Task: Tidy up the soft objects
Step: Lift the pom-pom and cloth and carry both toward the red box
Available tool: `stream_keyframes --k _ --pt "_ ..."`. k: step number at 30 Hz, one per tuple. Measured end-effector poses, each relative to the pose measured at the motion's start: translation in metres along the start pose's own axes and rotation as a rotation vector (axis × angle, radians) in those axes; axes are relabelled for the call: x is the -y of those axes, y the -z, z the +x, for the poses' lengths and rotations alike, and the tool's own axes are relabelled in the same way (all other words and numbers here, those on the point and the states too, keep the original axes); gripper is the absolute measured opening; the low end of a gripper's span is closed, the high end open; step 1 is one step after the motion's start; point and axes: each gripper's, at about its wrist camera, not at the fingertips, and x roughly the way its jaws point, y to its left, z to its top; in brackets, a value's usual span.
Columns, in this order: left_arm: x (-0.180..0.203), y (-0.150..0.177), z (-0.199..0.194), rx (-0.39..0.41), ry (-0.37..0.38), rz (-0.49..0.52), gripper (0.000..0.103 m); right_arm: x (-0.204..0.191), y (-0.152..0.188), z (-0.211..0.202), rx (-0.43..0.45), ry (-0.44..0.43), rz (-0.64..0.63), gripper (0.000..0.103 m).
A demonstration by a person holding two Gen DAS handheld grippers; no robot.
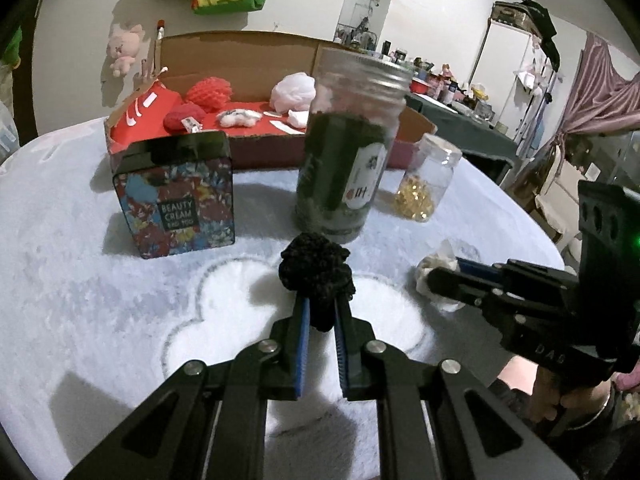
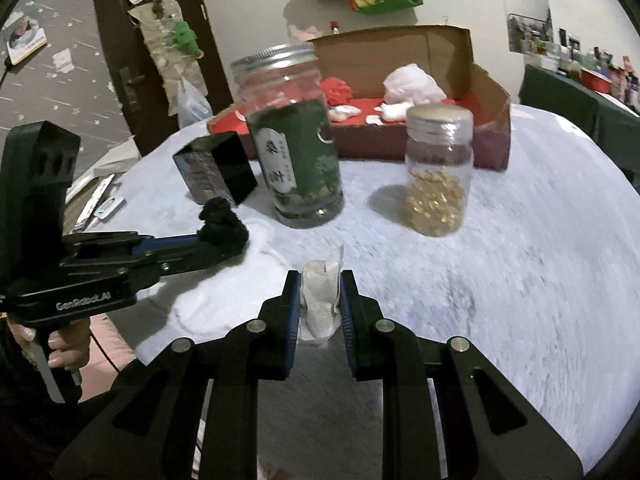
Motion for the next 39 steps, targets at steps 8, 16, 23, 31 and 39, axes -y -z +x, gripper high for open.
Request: stream_keyframes --k 8,16,23,31,39 --pt "0.003 0.007 -0.003 0.029 -0.047 0.038 0.044 -0.004 0.005 -0.001 0.02 0.052 -0.016 0.021" --pt "0.007 0.004 -0.002 0.063 -0.096 0.068 0.062 -0.004 0.007 -0.003 0.057 0.134 -0.037 0.073" --pt "0.011 -0.007 0.01 0.074 -0.117 0.107 0.062 -0.001 0.007 0.006 0.06 0.156 -0.034 0.073" --pt "0.009 -0.004 0.015 0.071 -0.095 0.108 0.032 -0.007 0.007 0.01 0.075 0.085 -0.057 0.026" --pt "0.016 -0.008 0.004 0.104 -0.089 0.131 0.032 -0.011 0.0 -0.002 0.121 0.071 -0.061 0.025"
